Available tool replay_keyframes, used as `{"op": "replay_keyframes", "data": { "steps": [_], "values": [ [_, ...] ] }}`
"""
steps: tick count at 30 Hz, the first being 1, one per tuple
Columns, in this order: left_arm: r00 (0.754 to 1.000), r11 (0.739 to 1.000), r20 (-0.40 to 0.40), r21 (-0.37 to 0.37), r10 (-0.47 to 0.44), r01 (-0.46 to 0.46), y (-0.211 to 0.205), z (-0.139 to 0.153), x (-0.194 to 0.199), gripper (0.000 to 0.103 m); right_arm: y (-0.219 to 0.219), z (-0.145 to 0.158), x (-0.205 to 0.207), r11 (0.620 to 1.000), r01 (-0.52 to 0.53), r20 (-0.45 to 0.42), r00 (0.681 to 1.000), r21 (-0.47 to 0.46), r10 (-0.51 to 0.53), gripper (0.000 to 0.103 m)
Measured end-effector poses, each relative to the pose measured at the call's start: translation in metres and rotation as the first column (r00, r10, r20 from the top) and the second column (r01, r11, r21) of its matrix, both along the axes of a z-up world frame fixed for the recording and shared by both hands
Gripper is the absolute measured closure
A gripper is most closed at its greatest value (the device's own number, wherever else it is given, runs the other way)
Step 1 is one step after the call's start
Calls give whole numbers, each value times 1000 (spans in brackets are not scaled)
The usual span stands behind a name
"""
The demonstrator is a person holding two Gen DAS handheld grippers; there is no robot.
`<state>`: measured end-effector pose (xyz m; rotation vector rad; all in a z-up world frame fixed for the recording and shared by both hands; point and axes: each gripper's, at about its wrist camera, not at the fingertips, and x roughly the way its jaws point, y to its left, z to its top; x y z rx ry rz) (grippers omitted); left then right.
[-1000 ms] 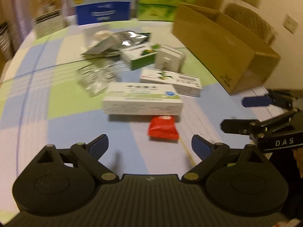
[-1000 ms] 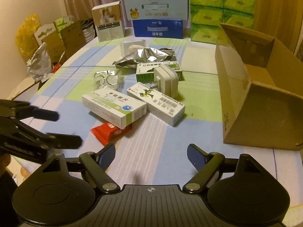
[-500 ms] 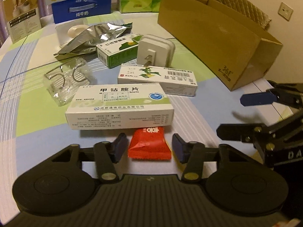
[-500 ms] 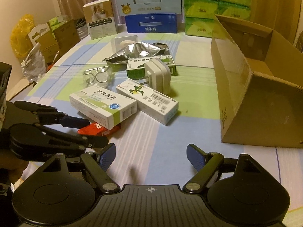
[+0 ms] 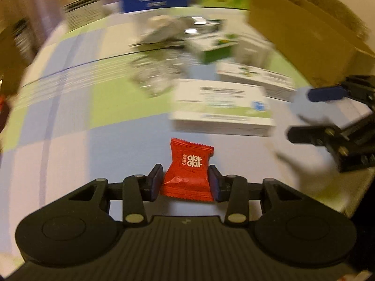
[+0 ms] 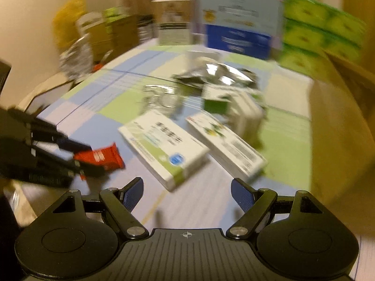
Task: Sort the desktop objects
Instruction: 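Grasp the red candy packet with the left tool, then lift the red candy packet with the left tool while the right tool grasps the white medicine box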
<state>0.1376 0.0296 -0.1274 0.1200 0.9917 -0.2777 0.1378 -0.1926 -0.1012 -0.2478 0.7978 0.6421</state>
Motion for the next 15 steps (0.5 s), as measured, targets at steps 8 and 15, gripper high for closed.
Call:
{"op": "replay_keyframes", "data": {
  "steps": [8, 15],
  "values": [
    [995, 995, -22, -30, 95, -96, 18, -5, 4, 67, 45, -15, 31, 957, -261, 72, 960, -123, 271, 23],
    [993, 993, -18, -41, 114, -115, 18, -5, 4, 67, 62, -31, 61, 926, -355, 11, 933, -132, 359, 23]
  ]
}}
